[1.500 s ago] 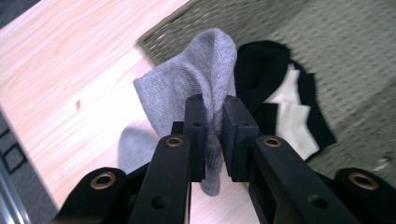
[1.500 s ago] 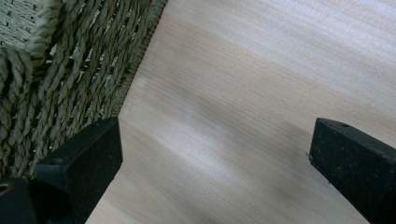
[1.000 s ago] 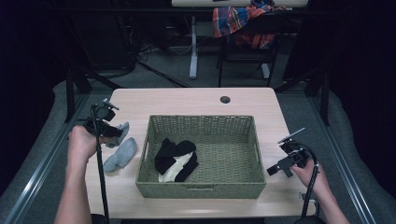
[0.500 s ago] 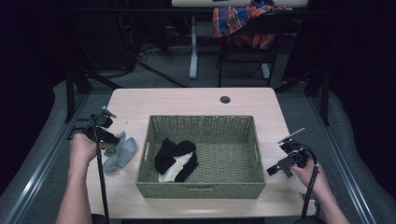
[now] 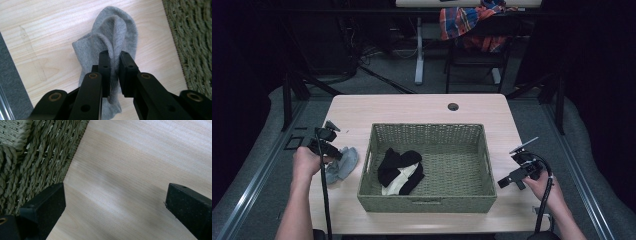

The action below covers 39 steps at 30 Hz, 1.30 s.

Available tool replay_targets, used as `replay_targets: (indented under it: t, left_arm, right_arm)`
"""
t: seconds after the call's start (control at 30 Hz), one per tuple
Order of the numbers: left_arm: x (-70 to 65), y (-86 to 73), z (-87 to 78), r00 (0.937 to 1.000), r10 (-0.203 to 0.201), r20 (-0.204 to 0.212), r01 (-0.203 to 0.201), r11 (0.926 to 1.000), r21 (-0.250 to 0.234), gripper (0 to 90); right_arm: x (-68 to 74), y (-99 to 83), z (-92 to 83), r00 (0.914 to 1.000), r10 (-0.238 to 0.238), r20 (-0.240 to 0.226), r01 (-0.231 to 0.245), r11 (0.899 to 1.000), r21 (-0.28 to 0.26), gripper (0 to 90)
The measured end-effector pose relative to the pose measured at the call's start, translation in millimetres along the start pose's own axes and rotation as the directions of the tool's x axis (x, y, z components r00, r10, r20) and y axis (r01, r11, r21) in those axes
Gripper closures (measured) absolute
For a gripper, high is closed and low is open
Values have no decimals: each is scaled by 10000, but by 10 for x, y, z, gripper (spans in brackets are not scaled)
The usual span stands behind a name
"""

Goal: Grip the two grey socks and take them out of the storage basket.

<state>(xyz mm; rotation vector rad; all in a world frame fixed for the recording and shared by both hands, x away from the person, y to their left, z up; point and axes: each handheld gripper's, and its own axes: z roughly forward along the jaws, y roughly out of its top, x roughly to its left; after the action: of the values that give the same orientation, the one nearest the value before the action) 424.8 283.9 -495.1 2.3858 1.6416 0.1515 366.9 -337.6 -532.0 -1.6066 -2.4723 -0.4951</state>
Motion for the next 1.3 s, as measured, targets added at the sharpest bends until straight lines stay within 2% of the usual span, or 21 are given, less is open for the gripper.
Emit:
replay_targets:
  t: [0.03, 0.1, 0.2, 0.23, 0.33, 0.4, 0.6, 0.63, 0.67, 0.7, 0.73, 0.8, 0.93, 0.97, 1.03, 1.07, 1.13, 1.3]
  left_arm:
    - [7, 2, 11, 10000, 34, 17, -34, 10000, 63, 814]
    - [8, 4, 38, 10000, -48, -22, 48, 10000, 31, 814]
    - [4, 12, 79, 10000, -87, -6, 87, 9998, 174, 814]
    - [6, 12, 98, 10000, -65, -10, 65, 9998, 190, 813]
    - [5, 11, 146, 9999, -152, -45, 153, 9994, 324, 807]
    - [6, 12, 170, 9999, -123, 42, 121, 9991, 415, 793]
    - [10, 15, 216, 9997, -213, 152, 205, 9984, 521, 747]
    - [6, 14, 228, 9996, -212, 168, 202, 9981, 582, 747]
    - [5, 14, 247, 9996, -207, 206, 193, 9978, 637, 747]
    - [8, 14, 264, 9995, -161, 264, 142, 9973, 722, 742]
    - [11, 14, 277, 9994, -164, 310, 141, 9972, 737, 725]
    - [13, 18, 268, 9992, -224, 326, 199, 9971, 738, 665]
    - [32, 9, 170, 9986, -453, 266, 445, 9985, 326, 469]
    - [37, 1, 142, 9979, -564, 310, 559, 9983, 161, 420]
    - [46, -16, 72, 9976, -664, 213, 666, 9978, -51, 327]
    - [56, -26, 34, 9973, -698, 217, 702, 9973, -195, 290]
    - [70, -49, -50, 9967, -774, 228, 784, 9960, -421, 200]
    - [52, -139, -225, 9955, -934, 128, 943, 9895, -1097, 112]
  right_arm:
    - [10, -7, 13, 9999, 145, -5, -145, 9997, -187, 27]
    - [18, -7, 17, 9999, 152, 53, -150, 9997, -216, 27]
    - [7, 6, -6, 10000, -75, 49, 75, 9998, 161, 27]
    - [20, -7, 16, 9999, 168, 27, -168, 9998, -139, 27]
    - [21, -8, 15, 9999, 171, 29, -170, 9998, -144, 27]
    - [5, 6, -4, 9999, -138, 57, 137, 9998, 157, 27]
    - [6, 3, 0, 9999, -95, 47, 94, 9999, 107, 27]
    - [19, -12, 25, 9998, 177, -28, -177, 9995, -252, 27]
    - [18, -10, 26, 9999, 159, -25, -160, 9996, -225, 27]
    - [7, 5, 3, 9999, -113, 56, 113, 9998, 138, 27]
    - [3, 10, -4, 9997, -225, 87, 223, 9994, 251, 27]
    - [12, 3, 4, 9999, -90, 56, 89, 9999, 84, 27]
    - [5, 2, -1, 9999, -111, 48, 111, 9999, 121, 27]
    - [21, -15, 29, 9998, 205, -42, -206, 9993, -311, 27]
    - [3, 8, -8, 9998, -211, 59, 210, 9995, 224, 27]
    - [1, 9, -11, 9997, -238, 68, 236, 9994, 260, 27]
    - [11, 0, 0, 10000, 0, 54, 0, 10000, 47, 27]
    - [8, 0, -11, 9999, -93, 75, 93, 9999, 38, 27]
